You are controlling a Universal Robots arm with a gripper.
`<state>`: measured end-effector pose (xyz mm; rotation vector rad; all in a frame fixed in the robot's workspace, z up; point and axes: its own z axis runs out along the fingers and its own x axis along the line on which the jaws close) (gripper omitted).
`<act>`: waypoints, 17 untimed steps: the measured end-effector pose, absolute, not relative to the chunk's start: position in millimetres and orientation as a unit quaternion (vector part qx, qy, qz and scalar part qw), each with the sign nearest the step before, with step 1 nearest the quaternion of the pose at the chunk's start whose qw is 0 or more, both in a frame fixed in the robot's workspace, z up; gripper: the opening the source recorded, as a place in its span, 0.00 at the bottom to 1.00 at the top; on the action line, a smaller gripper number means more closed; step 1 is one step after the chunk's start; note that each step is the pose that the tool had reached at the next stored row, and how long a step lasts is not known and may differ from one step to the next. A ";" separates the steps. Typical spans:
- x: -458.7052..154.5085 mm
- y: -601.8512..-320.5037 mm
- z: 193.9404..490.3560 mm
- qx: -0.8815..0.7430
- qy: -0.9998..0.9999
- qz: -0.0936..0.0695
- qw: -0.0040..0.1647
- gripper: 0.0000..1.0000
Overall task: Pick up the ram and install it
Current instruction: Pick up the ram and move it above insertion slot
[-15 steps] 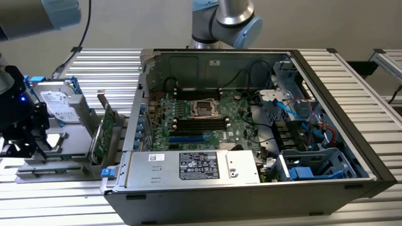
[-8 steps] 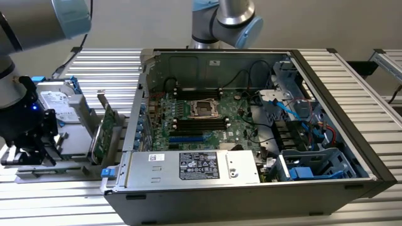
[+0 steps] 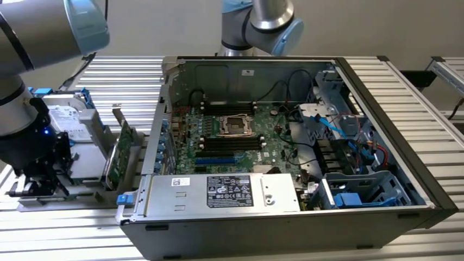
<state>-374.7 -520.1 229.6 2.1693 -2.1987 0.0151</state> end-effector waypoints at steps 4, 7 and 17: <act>-382.0 -519.4 222.5 0.702 -0.711 0.005 0.026 0.30; -385.0 -519.3 216.9 0.703 -0.711 0.006 0.026 0.30; -390.4 -519.3 198.9 0.704 -0.710 0.006 0.025 0.30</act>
